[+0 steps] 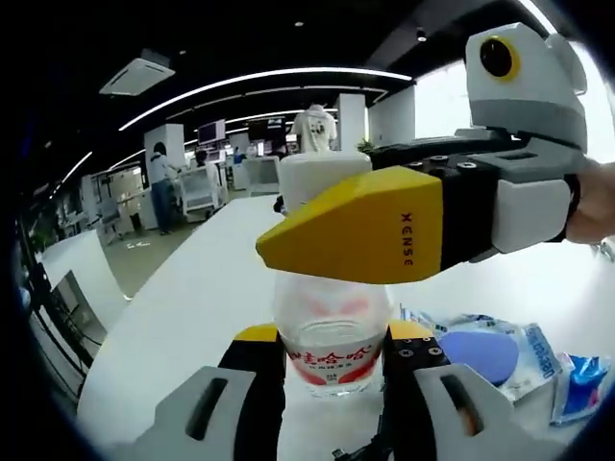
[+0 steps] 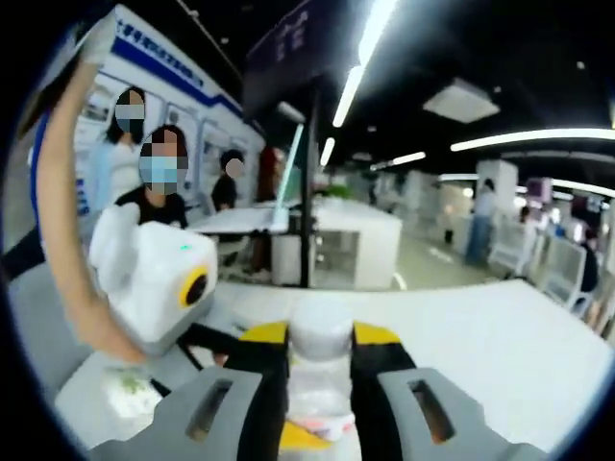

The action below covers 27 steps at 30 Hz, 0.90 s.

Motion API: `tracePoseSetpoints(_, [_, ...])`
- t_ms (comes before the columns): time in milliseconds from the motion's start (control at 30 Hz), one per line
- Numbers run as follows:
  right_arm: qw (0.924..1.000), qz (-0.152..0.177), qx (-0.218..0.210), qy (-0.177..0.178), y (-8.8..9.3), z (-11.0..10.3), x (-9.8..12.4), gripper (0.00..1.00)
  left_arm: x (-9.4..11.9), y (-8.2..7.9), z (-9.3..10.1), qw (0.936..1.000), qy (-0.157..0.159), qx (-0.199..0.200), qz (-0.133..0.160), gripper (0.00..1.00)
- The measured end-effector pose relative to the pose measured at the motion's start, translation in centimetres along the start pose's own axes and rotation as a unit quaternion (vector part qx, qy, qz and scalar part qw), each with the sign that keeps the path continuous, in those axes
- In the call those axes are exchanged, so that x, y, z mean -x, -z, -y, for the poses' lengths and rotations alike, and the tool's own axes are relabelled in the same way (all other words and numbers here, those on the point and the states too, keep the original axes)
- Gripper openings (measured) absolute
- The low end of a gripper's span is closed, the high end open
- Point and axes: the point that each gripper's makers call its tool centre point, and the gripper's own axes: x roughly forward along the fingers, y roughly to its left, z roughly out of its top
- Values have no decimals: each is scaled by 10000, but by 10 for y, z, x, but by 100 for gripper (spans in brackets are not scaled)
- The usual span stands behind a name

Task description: Arrange the tabletop items into an orderly group along one side of the table until the central work area is clear of visible clutter.

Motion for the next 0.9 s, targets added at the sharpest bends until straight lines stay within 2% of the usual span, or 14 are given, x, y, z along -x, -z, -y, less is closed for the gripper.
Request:
tracePoseSetpoints(200, [10000,-53,-7,-48,10,-4,-2,19,-2,10,-2,9999,-67,-59,-122,37])
tracePoseSetpoints(300, [9999,70,-88,6,8,-2,0,19,-4,9,-3,9999,-50,-77,-66,37])
tracePoseSetpoints(533, [9999,75,-141,2,7,-2,-1,19,-2,9,-2,9999,-99,-41,-86,37])
tracePoseSetpoints(633, [9993,132,-336,55,7,-2,0,20,-1,9,-1,9999,-89,-10,-93,37])
tracePoseSetpoints(900, [9996,185,-199,74,6,-7,2,20,4,10,1,10000,-57,-73,1,37])
